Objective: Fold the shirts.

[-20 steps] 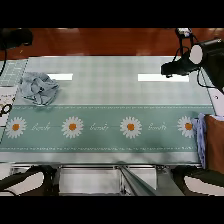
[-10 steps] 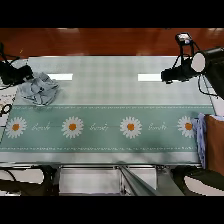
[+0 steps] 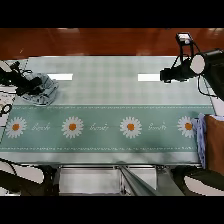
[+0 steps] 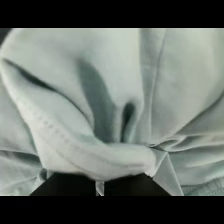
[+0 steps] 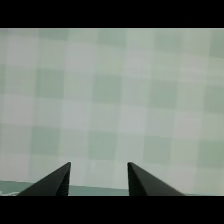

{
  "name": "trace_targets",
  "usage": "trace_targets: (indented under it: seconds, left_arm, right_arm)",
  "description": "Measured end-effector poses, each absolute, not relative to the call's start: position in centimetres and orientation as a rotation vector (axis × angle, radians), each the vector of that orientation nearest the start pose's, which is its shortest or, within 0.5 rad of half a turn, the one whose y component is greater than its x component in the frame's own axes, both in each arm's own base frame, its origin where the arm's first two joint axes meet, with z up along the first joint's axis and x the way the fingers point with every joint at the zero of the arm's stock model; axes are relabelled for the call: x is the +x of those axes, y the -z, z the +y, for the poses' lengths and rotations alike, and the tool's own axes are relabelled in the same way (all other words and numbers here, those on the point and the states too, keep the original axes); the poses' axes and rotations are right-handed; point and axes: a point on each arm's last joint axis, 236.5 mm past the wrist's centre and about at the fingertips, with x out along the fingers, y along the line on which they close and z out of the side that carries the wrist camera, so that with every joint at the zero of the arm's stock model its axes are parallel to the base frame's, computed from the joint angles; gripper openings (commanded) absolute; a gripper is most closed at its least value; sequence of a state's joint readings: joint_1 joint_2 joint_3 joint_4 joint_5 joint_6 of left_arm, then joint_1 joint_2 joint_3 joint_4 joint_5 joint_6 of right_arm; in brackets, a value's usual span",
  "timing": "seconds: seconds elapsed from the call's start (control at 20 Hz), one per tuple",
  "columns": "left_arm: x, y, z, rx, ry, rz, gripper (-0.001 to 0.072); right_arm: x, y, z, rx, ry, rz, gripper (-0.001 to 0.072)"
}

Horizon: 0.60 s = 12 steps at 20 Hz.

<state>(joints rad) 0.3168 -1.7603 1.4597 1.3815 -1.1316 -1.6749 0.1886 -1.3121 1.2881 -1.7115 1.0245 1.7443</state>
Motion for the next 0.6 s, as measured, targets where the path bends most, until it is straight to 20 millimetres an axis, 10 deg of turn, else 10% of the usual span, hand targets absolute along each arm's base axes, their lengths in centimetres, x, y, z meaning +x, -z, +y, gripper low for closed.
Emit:
trace_targets:
  seconds: [0.25, 0.6]
  left_arm:
    - [47.5, 2.1, 7.9, -0.497, -0.099, 1.258, 0.0025]
    - [47.8, -21.4, 0.2, -0.387, 0.144, 0.736, 0.0025]
  right_arm:
    - [43.5, -8.9, 5.4, -0.057, -0.015, 0.964, 0.041]
    - [38.8, -18.4, 3.5, -0.053, 0.012, 0.782, 0.0411]
